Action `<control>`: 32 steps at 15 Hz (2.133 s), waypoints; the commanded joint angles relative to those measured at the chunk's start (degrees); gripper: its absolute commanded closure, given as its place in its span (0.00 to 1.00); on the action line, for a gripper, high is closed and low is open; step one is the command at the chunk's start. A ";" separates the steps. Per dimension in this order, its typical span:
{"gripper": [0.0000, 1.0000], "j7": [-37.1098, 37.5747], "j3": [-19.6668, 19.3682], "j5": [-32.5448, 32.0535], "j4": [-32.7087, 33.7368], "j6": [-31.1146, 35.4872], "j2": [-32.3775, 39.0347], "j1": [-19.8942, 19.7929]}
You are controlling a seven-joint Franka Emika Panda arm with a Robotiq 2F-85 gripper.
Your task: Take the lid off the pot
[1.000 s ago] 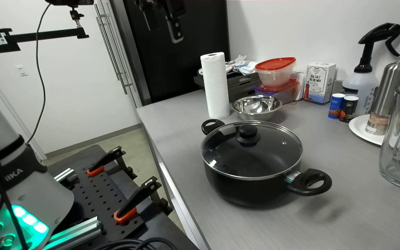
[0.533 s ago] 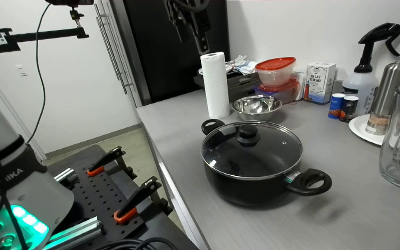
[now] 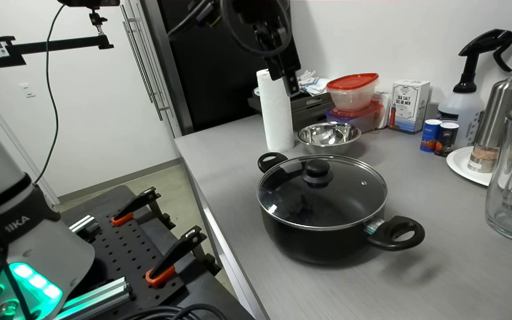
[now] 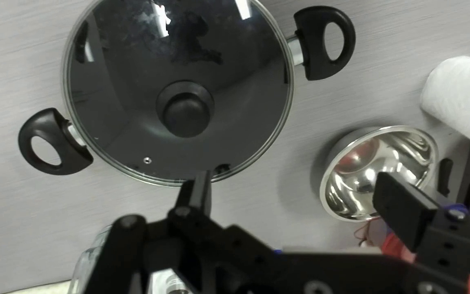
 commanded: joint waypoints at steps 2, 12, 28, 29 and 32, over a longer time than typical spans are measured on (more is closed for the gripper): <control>0.00 9.42 2.76 -6.36 4.33 2.89 8.48 -4.57; 0.00 22.19 0.05 -16.13 10.71 0.36 19.76 -4.28; 0.00 19.69 -3.47 -9.06 18.23 -8.25 29.30 0.12; 0.00 19.66 -3.47 -8.57 18.52 -8.73 29.54 0.17; 0.00 19.25 -3.34 -6.81 19.74 -10.40 30.57 0.13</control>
